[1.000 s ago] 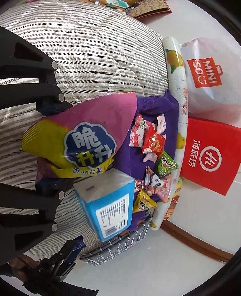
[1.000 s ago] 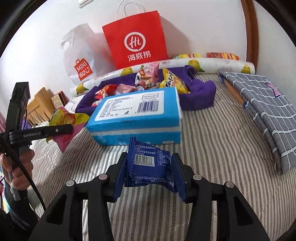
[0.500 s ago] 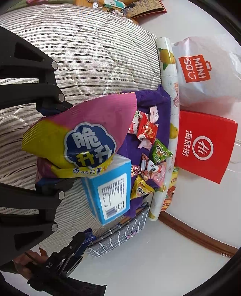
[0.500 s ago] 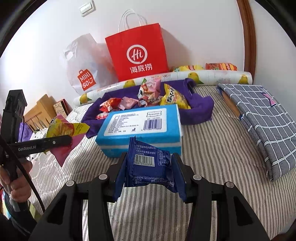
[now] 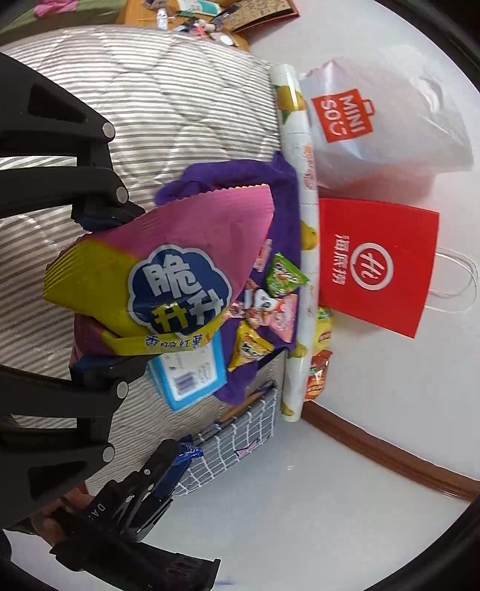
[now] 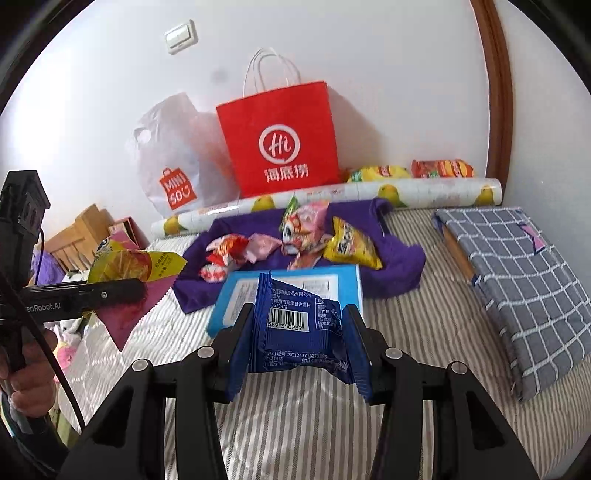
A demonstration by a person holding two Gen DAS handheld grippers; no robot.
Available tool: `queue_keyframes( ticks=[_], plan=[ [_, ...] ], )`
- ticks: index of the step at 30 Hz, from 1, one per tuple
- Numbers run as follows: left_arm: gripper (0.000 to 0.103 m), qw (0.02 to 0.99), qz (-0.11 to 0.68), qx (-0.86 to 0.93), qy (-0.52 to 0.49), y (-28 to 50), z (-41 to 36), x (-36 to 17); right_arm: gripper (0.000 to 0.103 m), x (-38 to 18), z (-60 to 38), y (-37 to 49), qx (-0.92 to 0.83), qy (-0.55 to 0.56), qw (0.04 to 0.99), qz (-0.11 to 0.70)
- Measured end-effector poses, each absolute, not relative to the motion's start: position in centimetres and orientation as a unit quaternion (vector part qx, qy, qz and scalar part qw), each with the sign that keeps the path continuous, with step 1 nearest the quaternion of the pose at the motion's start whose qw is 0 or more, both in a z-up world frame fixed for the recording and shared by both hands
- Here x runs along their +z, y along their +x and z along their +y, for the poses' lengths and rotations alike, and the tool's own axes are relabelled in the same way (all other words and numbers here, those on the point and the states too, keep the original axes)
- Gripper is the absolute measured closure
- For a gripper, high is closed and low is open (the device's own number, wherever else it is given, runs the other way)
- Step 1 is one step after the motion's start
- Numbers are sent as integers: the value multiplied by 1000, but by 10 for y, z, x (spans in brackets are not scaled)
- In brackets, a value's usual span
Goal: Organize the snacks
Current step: 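Carry the blue biscuit packet and pink-yellow chip bag over the purple towel with both grippers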
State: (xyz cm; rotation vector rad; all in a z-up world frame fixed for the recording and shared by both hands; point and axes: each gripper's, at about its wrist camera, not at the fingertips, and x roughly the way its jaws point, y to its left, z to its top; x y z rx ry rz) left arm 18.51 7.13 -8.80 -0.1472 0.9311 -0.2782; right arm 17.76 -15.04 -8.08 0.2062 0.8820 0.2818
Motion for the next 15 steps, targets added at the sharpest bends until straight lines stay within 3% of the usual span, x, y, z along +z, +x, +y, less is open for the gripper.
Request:
queue_keyframes(
  ticks=[15],
  plan=[
    [56, 894, 423, -142, -44, 254, 46, -53, 56, -54, -156, 243, 121, 82, 908, 392]
  ],
)
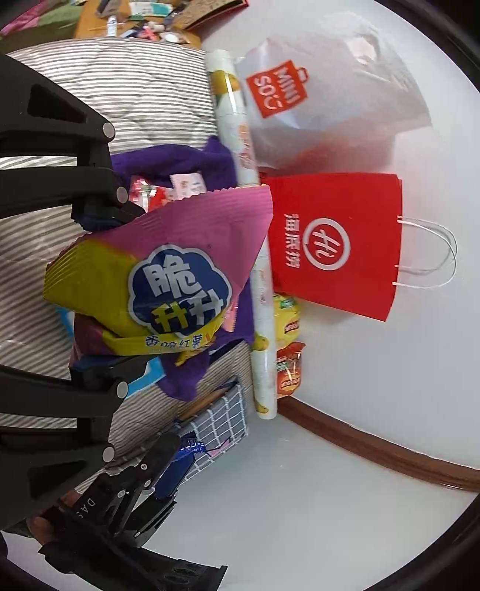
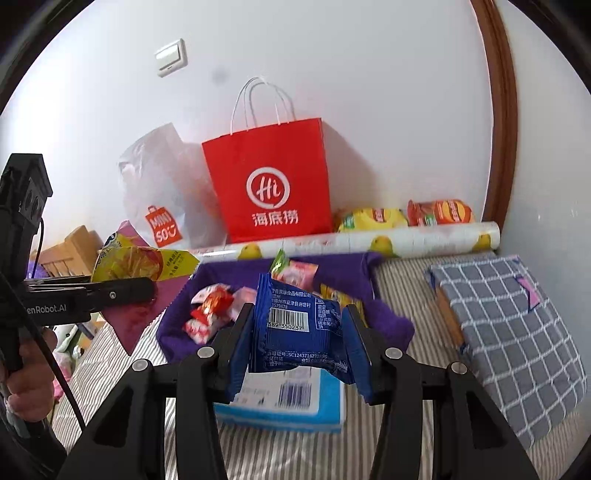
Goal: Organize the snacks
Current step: 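Carry the blue biscuit packet and pink-yellow chip bag over the purple towel with both grippers, then lower both bags onto the purple towel and open both grippers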
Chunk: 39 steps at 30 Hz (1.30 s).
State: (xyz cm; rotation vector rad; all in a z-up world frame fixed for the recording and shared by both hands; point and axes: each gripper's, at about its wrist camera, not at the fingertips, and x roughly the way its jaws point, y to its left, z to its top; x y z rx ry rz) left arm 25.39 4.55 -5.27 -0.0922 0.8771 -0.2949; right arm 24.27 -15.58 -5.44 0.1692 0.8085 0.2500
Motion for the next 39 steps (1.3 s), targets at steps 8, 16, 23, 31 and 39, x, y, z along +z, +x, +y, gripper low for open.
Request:
queue_keyframes(
  ticks=[8, 16, 23, 31, 39],
  plan=[
    [56, 899, 417, -130, -41, 298, 46, -52, 56, -60, -151, 289, 120, 77, 910, 390],
    [56, 892, 437, -106, -49, 329, 66, -73, 56, -73, -141, 329, 129, 80, 909, 389],
    [56, 889, 445, -87, -59, 341, 82, -84, 56, -88, -122, 359, 150, 81, 904, 392],
    [56, 883, 459, -82, -60, 350, 84, -99, 73, -124, -116, 379, 154, 107, 890, 416],
    [56, 874, 476, -82, -58, 358, 80, -113, 73, -143, -121, 378, 148, 104, 881, 437]
  ],
)
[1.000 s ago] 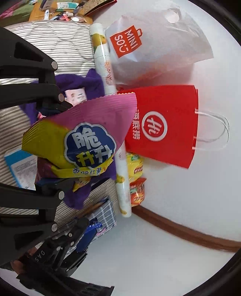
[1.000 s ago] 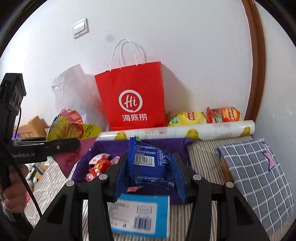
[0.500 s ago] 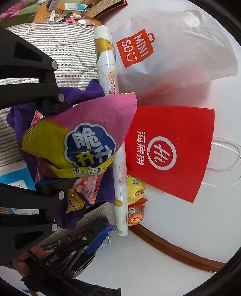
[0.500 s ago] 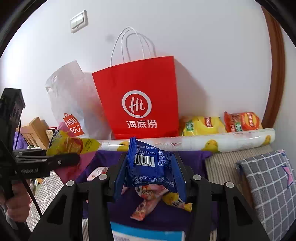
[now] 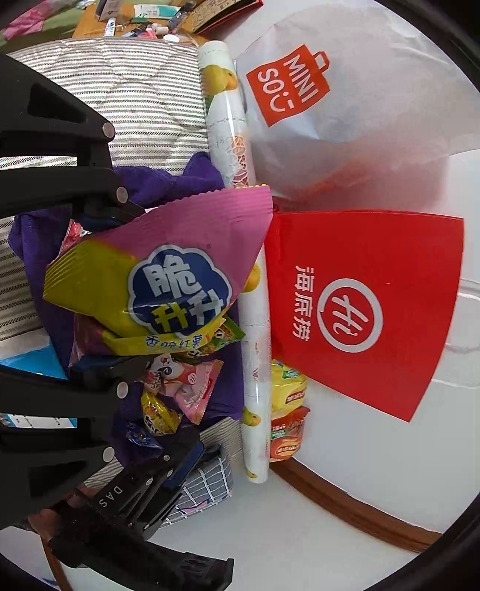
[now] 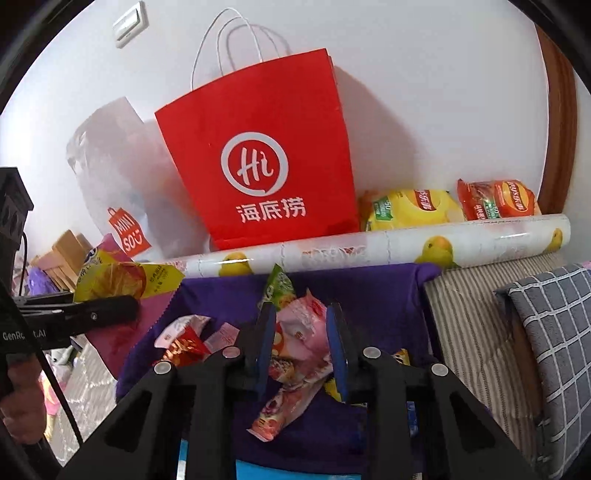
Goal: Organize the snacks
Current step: 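Lower both bags onto the purple towel and open both grippers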
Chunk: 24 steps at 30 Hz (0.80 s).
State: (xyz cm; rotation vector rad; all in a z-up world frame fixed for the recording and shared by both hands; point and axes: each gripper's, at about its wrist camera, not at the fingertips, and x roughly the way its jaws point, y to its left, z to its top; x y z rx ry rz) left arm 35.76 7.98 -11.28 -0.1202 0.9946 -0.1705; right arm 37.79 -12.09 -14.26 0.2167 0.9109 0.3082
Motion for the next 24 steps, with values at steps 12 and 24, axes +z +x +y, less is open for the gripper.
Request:
queue_keyframes(
  ticks=[12, 24],
  plan=[
    [56, 860, 495, -95, -77, 366, 72, -136, 73, -152, -131, 375, 136, 87, 873, 460],
    [56, 852, 510, -96, -67, 371, 60, -156, 73, -156, -123, 371, 134, 61, 872, 466]
  ],
)
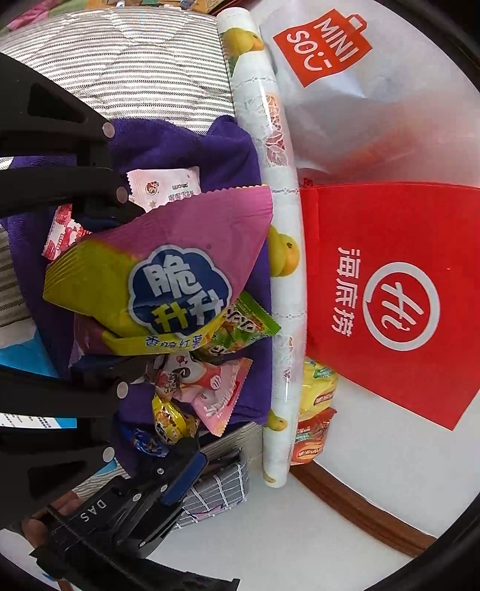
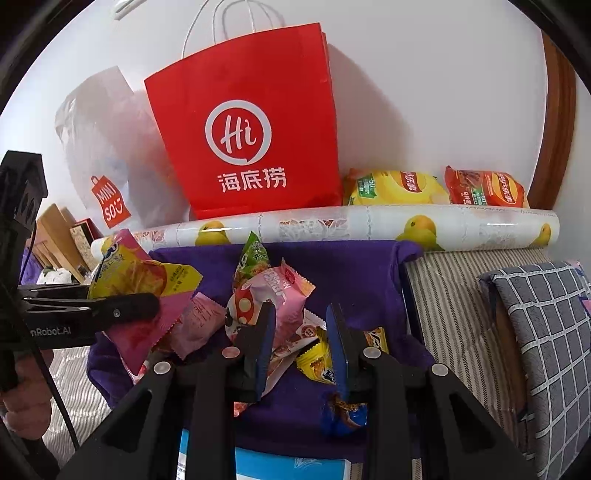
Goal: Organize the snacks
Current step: 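Lower both bags onto the purple towel and open both grippers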
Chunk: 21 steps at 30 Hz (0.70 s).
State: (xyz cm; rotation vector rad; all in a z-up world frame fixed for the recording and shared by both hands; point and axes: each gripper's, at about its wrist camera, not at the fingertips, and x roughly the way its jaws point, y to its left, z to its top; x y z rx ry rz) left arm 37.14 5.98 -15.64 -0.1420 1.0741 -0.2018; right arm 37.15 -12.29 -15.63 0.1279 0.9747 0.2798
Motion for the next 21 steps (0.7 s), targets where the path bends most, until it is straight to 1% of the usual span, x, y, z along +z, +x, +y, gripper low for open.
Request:
queue_keyframes(
  ticks=[11, 14, 16, 21],
  plan=[
    [56, 847, 520, -93, -64, 374, 57, -168, 73, -161, -110, 368, 141, 29, 867, 477],
    [55, 845, 522, -92, -63, 375, 56, -171, 71, -163, -107, 367, 145, 17, 865, 481],
    [55, 845, 523, -92, -61, 375, 56, -172, 66, -164, -105, 367, 146, 12, 864, 482],
    [55, 844, 525, -90, -59, 376, 54, -173, 66, -166, -104, 367, 145, 10, 861, 487]
  ],
)
